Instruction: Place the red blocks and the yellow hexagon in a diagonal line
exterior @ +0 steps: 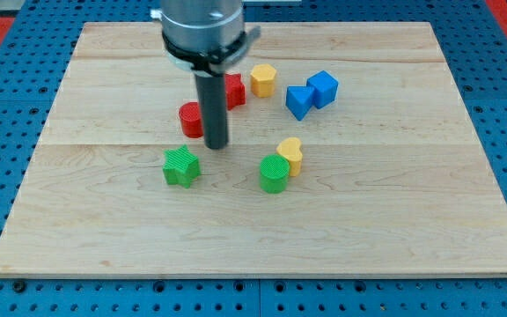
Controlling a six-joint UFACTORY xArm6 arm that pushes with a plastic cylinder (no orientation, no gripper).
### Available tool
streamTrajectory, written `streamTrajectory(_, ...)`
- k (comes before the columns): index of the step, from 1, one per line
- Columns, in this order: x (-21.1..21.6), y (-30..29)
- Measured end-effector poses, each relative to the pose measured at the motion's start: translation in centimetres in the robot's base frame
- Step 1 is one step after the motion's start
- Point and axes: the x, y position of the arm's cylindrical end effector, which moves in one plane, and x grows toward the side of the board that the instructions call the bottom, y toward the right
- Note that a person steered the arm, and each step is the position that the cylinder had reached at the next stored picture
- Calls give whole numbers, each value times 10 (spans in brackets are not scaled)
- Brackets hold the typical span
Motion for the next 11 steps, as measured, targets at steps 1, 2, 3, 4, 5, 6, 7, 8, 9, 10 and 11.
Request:
streamTrajectory(1,-23,-19)
streamTrajectory(2,-25,-16)
streamTrajectory(3,-25,22)
streamTrajectory(4,-46,48)
streamTrajectory(5,-61,49)
streamTrajectory(6,-67,49)
streamTrajectory(7,-69,49)
streamTrajectory(8,-70,49)
streamTrajectory(9,-70,49)
streamTrajectory(10,-88,79)
streamTrajectory(11,-99,89)
